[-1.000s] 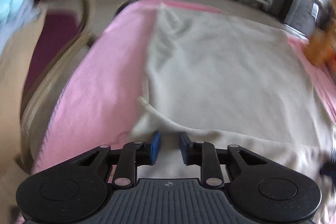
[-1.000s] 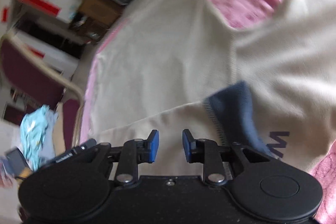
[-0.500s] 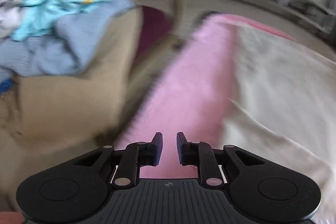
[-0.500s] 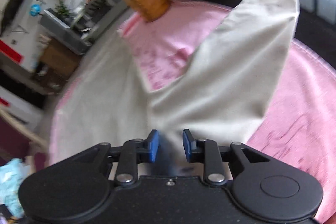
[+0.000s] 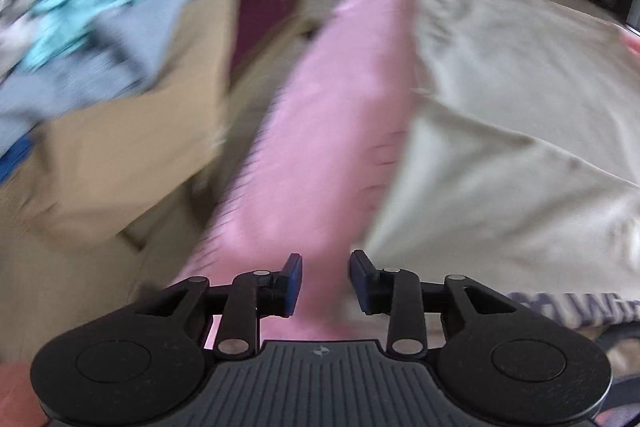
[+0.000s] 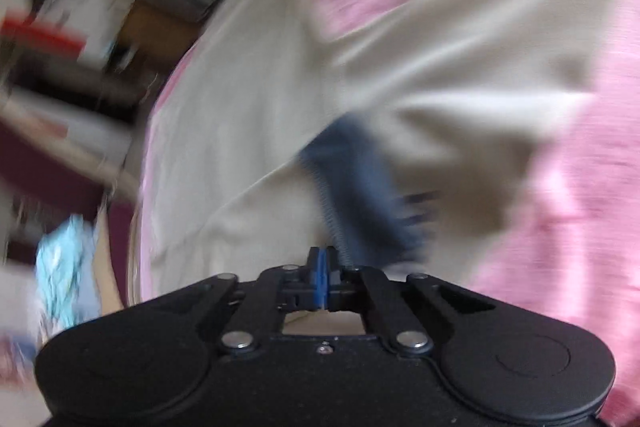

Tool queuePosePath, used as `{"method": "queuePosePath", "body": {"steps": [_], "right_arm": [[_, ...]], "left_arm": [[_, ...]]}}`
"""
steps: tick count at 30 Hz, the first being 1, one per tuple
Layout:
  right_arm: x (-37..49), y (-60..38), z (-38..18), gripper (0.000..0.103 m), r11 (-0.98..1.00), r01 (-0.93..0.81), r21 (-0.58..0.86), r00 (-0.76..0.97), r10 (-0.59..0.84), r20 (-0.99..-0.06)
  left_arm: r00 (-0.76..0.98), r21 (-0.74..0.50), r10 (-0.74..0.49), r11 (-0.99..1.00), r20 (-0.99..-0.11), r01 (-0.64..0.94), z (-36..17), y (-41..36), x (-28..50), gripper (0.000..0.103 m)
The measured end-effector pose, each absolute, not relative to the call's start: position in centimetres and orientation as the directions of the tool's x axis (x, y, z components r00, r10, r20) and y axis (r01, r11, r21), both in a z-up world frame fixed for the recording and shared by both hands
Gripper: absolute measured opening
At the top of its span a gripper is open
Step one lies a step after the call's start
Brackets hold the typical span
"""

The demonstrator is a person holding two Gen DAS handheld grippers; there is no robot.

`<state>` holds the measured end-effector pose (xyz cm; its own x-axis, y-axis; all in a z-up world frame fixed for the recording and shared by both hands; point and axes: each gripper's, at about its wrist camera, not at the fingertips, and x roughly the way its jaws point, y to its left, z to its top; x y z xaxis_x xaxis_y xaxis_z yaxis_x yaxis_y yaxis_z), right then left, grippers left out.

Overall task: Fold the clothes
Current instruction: 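Carry the sleeve with the right gripper across the body and release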

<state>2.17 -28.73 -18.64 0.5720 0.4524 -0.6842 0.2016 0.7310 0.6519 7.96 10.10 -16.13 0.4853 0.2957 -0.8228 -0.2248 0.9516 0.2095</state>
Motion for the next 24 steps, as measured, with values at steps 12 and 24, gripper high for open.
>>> {"method": "queuePosePath", "body": {"steps": [12, 24], "right_arm": [[-0.5, -31.0, -17.6, 0.027, 0.65, 0.256, 0.715, 0.634, 0.446, -0.632], [0.2, -32.1, -18.6, 0.018, 0.697, 0.396, 0.597, 0.555, 0.336, -0.761]], "left_arm": [[0.581, -0.055, 0.027, 0.991, -0.814, -0.123, -14.6, 10.3, 6.5, 0.022], [0.46, 0.209, 0.333, 0.931, -0.823, -0.299, -16.3, 11.3, 6.6, 0.015]]}}
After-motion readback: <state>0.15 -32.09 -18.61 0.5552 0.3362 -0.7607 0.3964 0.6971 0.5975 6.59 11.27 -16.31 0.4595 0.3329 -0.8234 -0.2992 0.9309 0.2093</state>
